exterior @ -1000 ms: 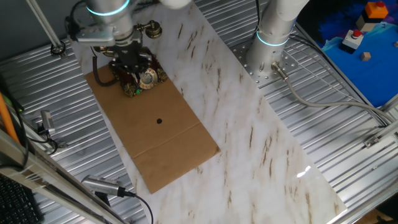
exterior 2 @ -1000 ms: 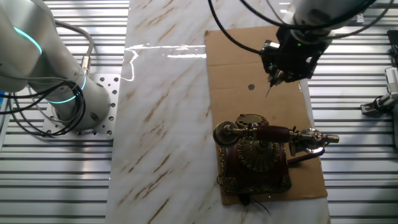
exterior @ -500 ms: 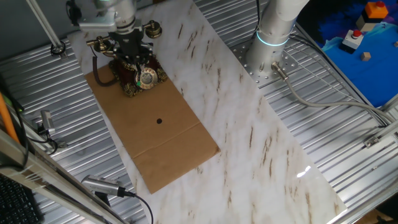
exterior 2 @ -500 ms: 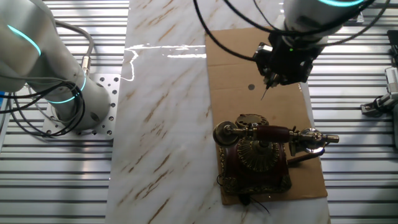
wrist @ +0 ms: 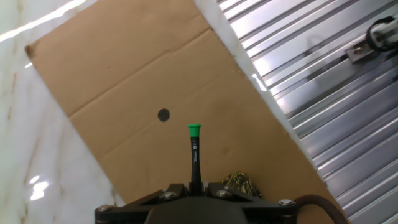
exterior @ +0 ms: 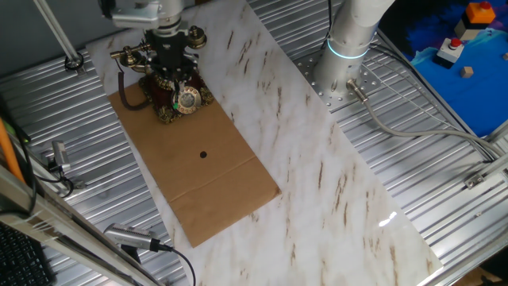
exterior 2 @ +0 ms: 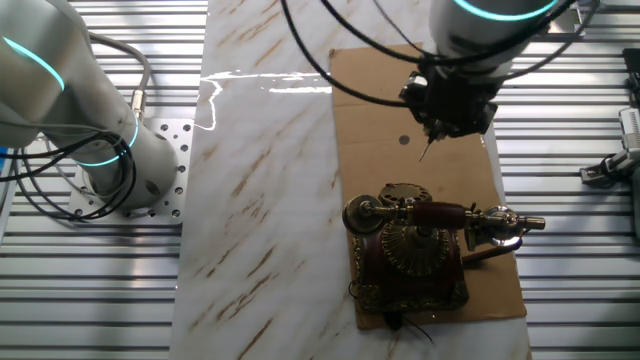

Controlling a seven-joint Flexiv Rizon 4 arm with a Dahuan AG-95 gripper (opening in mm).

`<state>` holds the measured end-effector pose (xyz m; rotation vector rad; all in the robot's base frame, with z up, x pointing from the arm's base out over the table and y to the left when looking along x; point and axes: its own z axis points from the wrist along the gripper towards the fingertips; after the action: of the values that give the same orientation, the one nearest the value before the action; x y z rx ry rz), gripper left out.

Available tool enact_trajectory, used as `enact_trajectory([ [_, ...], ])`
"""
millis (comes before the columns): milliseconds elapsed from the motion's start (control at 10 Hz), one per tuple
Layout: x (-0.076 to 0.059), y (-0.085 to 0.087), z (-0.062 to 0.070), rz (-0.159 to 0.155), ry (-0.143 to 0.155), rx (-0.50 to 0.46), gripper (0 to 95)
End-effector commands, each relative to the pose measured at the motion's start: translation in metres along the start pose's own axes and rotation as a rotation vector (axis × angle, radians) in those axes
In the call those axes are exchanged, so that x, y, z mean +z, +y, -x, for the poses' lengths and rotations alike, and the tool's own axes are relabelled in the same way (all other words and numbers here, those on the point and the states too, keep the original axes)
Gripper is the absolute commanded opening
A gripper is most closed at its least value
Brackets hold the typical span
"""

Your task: Dial a number on an old rotary phone

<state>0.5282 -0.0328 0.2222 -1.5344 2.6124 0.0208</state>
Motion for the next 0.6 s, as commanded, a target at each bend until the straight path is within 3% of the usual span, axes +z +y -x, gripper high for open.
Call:
enact_trajectory([
  [100, 0.013, 0.001, -0.002, -0.023, -0.009, 0.000, 0.0],
  [600, 0.037, 0.008, -0.005, -0.041, 0.004, -0.016, 0.0],
])
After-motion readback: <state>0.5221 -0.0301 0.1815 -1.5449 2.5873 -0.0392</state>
